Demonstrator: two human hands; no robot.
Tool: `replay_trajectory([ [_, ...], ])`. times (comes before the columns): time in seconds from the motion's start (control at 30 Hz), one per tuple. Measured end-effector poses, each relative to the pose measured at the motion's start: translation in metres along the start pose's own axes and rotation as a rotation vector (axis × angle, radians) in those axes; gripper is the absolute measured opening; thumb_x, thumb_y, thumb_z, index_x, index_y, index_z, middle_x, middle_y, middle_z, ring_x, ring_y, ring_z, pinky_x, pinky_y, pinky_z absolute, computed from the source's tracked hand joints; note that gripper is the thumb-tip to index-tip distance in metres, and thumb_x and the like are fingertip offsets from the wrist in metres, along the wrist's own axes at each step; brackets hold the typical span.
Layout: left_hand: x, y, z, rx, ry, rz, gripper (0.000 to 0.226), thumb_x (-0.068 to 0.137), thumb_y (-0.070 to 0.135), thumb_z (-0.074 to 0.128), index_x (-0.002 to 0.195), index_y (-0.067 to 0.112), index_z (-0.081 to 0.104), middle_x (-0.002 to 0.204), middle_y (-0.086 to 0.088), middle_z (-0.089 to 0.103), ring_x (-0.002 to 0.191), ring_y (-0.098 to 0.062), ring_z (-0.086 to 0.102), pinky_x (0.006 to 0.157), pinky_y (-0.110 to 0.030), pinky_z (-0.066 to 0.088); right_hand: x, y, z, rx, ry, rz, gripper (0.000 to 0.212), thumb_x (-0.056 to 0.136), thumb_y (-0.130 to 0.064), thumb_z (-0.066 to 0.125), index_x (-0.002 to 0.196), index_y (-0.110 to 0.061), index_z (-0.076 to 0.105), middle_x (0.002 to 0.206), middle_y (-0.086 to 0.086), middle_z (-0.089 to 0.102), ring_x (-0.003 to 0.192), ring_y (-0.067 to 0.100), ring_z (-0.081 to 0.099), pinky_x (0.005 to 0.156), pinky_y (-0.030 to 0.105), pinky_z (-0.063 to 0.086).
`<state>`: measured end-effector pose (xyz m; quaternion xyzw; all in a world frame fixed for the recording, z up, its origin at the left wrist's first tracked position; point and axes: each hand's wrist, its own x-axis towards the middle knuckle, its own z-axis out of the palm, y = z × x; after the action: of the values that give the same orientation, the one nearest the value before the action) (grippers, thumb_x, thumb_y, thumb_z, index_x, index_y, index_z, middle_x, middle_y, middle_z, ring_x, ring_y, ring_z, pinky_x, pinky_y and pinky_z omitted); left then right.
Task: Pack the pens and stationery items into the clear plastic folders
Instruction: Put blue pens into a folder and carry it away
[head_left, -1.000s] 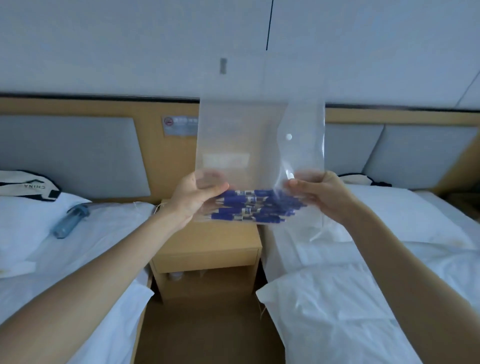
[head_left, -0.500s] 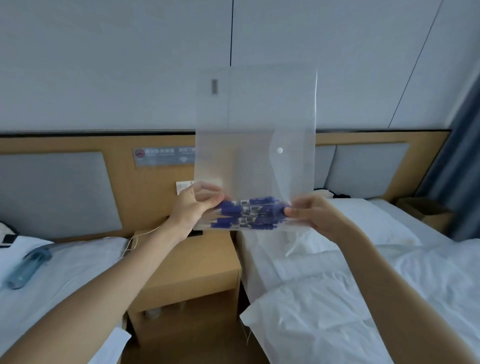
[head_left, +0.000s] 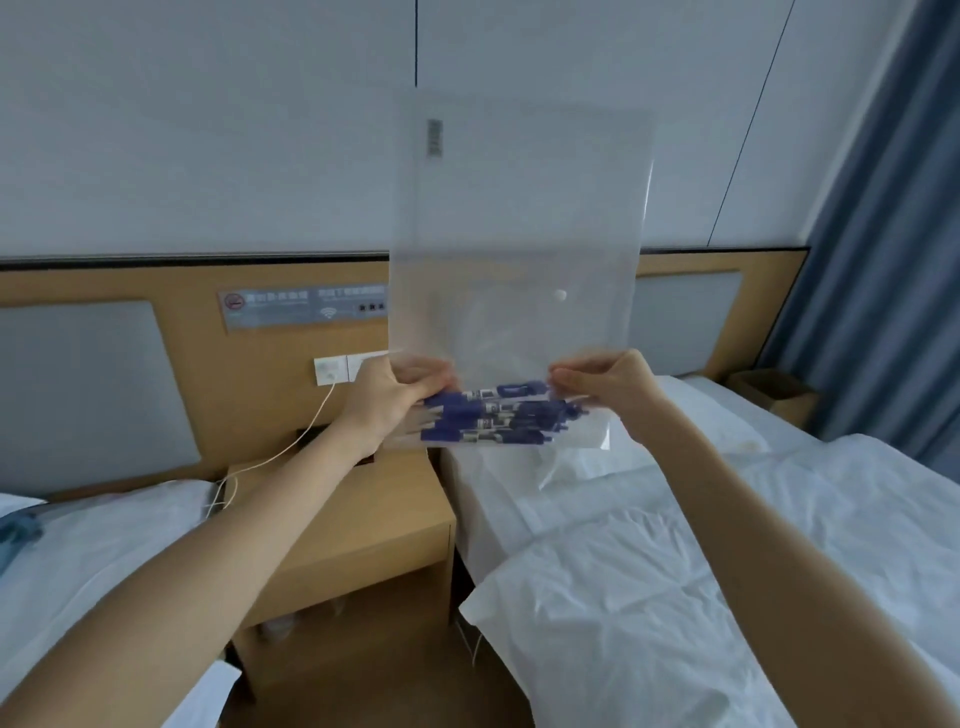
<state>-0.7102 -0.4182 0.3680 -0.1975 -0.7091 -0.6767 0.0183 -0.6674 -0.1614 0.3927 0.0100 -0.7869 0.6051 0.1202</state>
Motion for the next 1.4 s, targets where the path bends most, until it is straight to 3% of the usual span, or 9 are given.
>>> replay_trajectory([
  [0.23,0.006,0.013,-0.018,-0.138,-0.077,0.032,0.014,0.080,0.007,0.065,0.093,0.013,0.068,0.083,0.001,0.075,0.081,-0.013,0.071,0.071,-0.023,0.057,-0.001,-0.027,-0.001,-0.008,-0.049,-0.069,0.014,0.073,-0.010,0.073,0.087,-0.009,0.073,0.075,0.005,0.074,0.067,0.017,0.071,0.070,0.030,0.059],
  [0.5,-0.009,-0.009,-0.040,-0.264,-0.201,-0.100,0.019,0.071,0.004,0.067,0.086,0.011,0.075,0.088,-0.010,0.074,0.083,-0.022,0.071,0.070,-0.028,0.058,-0.019,-0.019,-0.003,-0.132,-0.468,0.083,0.040,0.083,0.002,0.064,0.118,-0.016,0.063,0.101,0.014,0.072,0.091,0.031,0.070,0.076,0.037,0.058],
  [0.63,-0.017,-0.017,-0.036,-0.320,-0.212,-0.132,0.020,0.072,0.004,0.069,0.091,0.006,0.073,0.093,-0.014,0.073,0.088,-0.025,0.070,0.072,-0.030,0.059,-0.025,-0.004,0.010,-0.076,-0.353,0.015,0.029,0.081,0.001,0.067,0.105,-0.015,0.069,0.089,0.013,0.074,0.082,0.028,0.071,0.077,0.035,0.059],
  [0.7,-0.013,-0.008,-0.041,-0.364,-0.268,-0.104,0.026,0.068,0.017,0.079,0.094,0.011,0.075,0.101,-0.015,0.072,0.094,-0.026,0.070,0.078,-0.033,0.058,-0.024,-0.008,0.007,0.052,-0.256,-0.046,0.025,0.071,-0.012,0.076,0.096,-0.016,0.075,0.087,0.014,0.074,0.080,0.026,0.071,0.078,0.033,0.059],
  [0.83,-0.007,-0.005,-0.044,-0.211,-0.327,-0.101,0.066,0.050,0.050,0.088,0.104,0.016,0.072,0.109,-0.012,0.070,0.104,-0.023,0.066,0.078,-0.030,0.057,-0.015,-0.011,0.006,0.168,-0.131,-0.126,0.048,0.045,-0.041,0.091,0.086,-0.019,0.079,0.087,0.013,0.074,0.080,0.024,0.072,0.073,0.028,0.058],
  [0.97,-0.005,-0.015,-0.044,-0.200,-0.320,-0.126,0.078,0.048,0.050,0.089,0.113,0.016,0.065,0.112,-0.009,0.070,0.108,-0.022,0.065,0.081,-0.034,0.058,-0.010,-0.006,0.011,0.205,-0.119,-0.139,0.048,0.044,-0.041,0.089,0.085,-0.019,0.079,0.086,0.012,0.074,0.079,0.023,0.072,0.071,0.026,0.058],
  [1.17,0.000,-0.011,-0.041,-0.184,-0.237,-0.031,0.052,0.046,0.046,0.091,0.088,0.017,0.078,0.097,-0.014,0.073,0.095,-0.026,0.069,0.077,-0.035,0.059,-0.007,-0.012,0.006,0.183,-0.180,-0.095,0.030,0.061,-0.022,0.079,0.091,-0.020,0.076,0.089,0.010,0.074,0.082,0.024,0.072,0.071,0.030,0.059],
  [1.27,0.001,-0.007,-0.040,-0.171,-0.245,-0.017,0.028,0.060,0.029,0.086,0.084,0.017,0.078,0.093,-0.014,0.073,0.091,-0.025,0.070,0.070,-0.029,0.059,-0.009,-0.014,-0.001,0.079,-0.337,0.023,0.041,0.077,-0.008,0.068,0.116,-0.019,0.063,0.103,0.010,0.073,0.089,0.025,0.071,0.067,0.026,0.057],
  [1.4,0.000,-0.005,-0.035,-0.129,-0.224,-0.034,0.015,0.073,0.009,0.068,0.079,0.018,0.078,0.089,-0.011,0.074,0.087,-0.020,0.070,0.066,-0.025,0.058,-0.010,-0.007,-0.001,0.071,-0.290,0.052,0.033,0.081,-0.001,0.065,0.112,-0.014,0.066,0.096,0.012,0.074,0.082,0.022,0.072,0.064,0.025,0.057],
])
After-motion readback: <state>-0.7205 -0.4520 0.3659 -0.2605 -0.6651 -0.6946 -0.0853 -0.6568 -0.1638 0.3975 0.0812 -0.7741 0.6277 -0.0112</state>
